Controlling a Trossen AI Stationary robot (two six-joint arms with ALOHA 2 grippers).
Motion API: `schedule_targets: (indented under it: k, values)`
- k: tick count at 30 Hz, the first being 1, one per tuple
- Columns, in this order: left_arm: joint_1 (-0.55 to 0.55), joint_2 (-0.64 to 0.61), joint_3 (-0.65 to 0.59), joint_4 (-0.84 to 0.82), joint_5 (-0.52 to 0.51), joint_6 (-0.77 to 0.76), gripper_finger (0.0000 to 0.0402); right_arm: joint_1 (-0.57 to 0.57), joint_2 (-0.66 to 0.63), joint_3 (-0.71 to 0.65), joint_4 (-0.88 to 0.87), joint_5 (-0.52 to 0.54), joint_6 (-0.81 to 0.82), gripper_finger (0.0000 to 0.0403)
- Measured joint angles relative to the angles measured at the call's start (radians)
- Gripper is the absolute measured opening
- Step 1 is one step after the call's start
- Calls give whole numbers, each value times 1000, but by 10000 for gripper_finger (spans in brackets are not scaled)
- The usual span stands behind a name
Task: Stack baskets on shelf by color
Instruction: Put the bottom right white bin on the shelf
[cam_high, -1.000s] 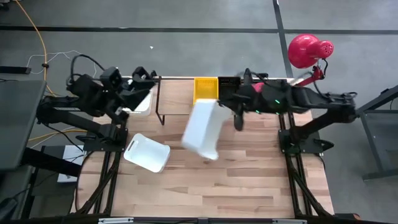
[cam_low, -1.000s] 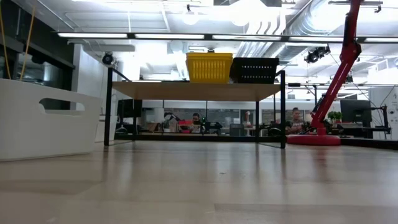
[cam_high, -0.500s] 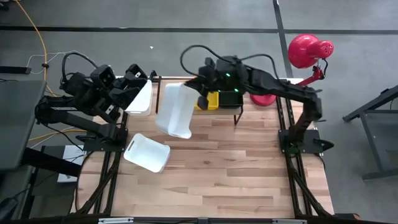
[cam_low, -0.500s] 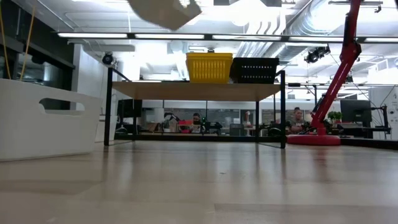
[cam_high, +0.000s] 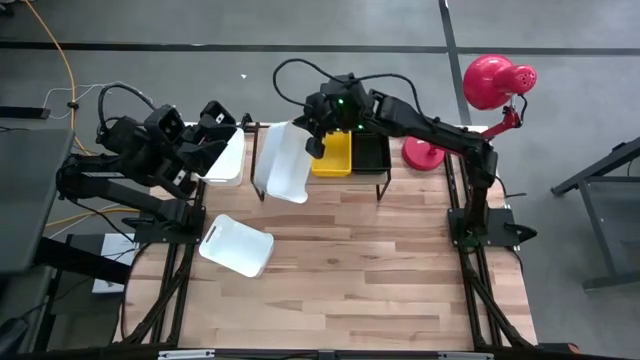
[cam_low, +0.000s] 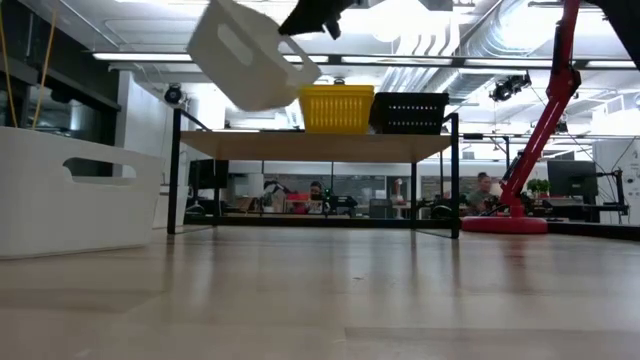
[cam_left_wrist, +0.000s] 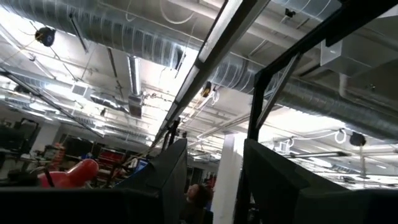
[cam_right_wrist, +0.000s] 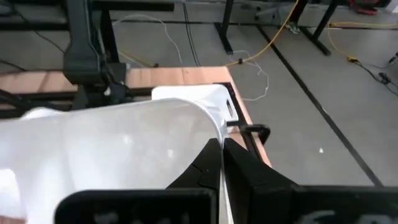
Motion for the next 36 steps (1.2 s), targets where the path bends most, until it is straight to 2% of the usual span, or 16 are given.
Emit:
schedule_targets:
  k: [16,21,27,31,36]
  values:
    - [0,1,0,-1,-96,70,145,-67,59,-1,3,-35,-82,0]
    - [0,2,0,0,-123,72,145,-67,62,-1,16,30,-107,0]
    - [0,2,0,0,-140,72,145,-78,62,-1,22,43,-121,4]
    - [0,2,0,-1,-153,72,145,-87,62,-2,13,33,-119,31]
    - [0,2,0,0,-159,107,145,-93,62,-2,19,30,-119,97]
